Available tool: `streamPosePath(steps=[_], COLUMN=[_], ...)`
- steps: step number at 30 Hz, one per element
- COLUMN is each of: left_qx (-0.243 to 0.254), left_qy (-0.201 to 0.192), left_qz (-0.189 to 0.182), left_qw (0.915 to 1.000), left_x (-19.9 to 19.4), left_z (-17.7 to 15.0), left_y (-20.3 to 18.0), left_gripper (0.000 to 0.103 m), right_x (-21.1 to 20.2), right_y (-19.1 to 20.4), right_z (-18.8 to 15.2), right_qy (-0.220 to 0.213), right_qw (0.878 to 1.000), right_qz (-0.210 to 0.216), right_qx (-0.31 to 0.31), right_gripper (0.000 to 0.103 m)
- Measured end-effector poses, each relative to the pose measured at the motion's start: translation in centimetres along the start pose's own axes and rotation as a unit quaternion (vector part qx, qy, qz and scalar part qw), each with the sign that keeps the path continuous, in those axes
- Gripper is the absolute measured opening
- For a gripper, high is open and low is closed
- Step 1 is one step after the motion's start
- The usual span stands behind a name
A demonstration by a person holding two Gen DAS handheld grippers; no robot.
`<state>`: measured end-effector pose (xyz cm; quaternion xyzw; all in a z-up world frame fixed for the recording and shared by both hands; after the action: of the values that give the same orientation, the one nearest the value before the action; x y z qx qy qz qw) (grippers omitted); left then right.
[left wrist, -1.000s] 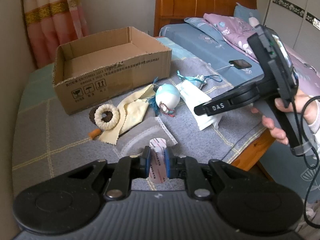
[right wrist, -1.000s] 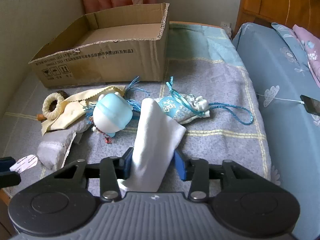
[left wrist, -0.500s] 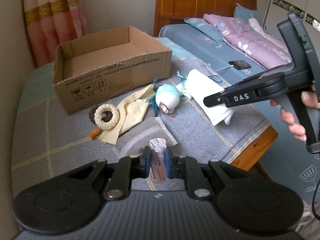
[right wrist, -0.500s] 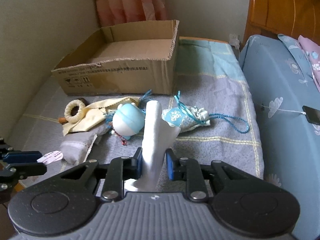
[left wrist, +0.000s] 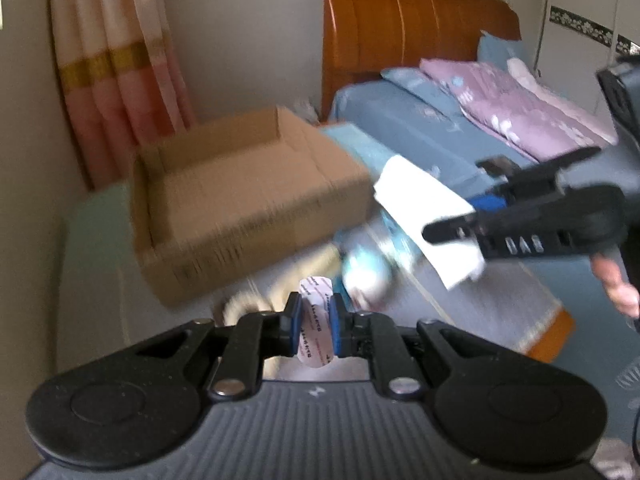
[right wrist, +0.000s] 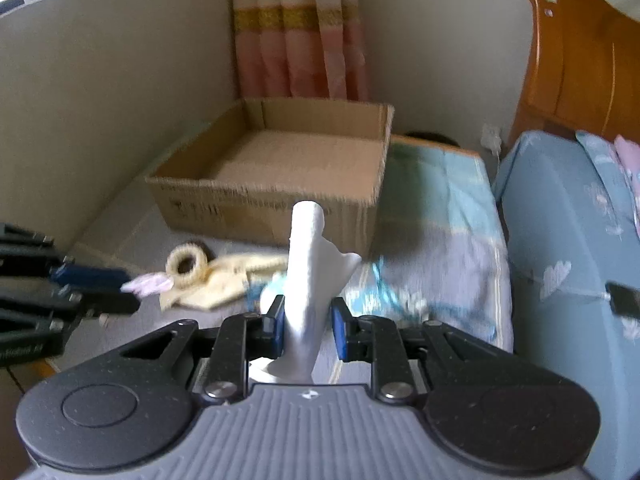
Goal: Organize soft objects
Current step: 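Carry both items over the box and release them inside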
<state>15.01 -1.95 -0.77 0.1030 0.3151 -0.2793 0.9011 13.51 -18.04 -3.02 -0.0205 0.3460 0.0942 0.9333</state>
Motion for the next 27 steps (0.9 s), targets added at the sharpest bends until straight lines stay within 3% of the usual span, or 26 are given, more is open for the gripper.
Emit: streamPosePath(steps=[5,11,14,16,19,27], left_qx=[0.007,-0.022,-0.049,-0.08,-0.097,-0.127], left_qy=[-0.027,-0.014,-0.014,-0.011,-0.038,-0.025], left_qz=[0.034,0.068,0.084,0.137,0.142,0.14], left_qw=[0.999,0.9973,0.9952,0.9873,0.9844,0.9816], left_x=[2.8,9.3,12.2,13.1,12.0,6.4], left_z=[5.5,10.3,11.2,11.0,10.0,6.7], left_y=[2.6,7.1,9.6,11.6,12.3,10.4], left_gripper=[0.013,0.013,0.03,0.074,0.079,0.096], right_x=[0.5,1.6,2.4,2.8,3.7,5.5], right_y=[-0.2,-0.9,-1.3,-1.4,-1.8,-1.3], right_z=[3.0,6.2,7.3,7.7,8.1,8.7], right_qy=[-0.025,-0.048,-0.05,-0.05,-0.046,-0.038], right_qw=[1.0,0.999,0.999,0.999,0.999,0.999], right_qz=[0.007,0.004,0.001,0.001,0.001,0.006], right_qx=[-0.014,-0.021,-0.021,-0.02,-0.018,-0.031], right_gripper=[0.027,0.027,0.027,0.027,0.027,0.027])
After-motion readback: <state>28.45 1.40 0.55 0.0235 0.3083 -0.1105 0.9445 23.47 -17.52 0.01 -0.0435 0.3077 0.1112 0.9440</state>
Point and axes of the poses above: each gripper's, at about its wrist camera, not at the fingertips, and x roughly the way its jaws point, y to its left, z to its top, the point moved 6 cm from there along x, roughly the way its jaws point, and after that the axes turned 5 degrees about -y, right-handed, at the moved point
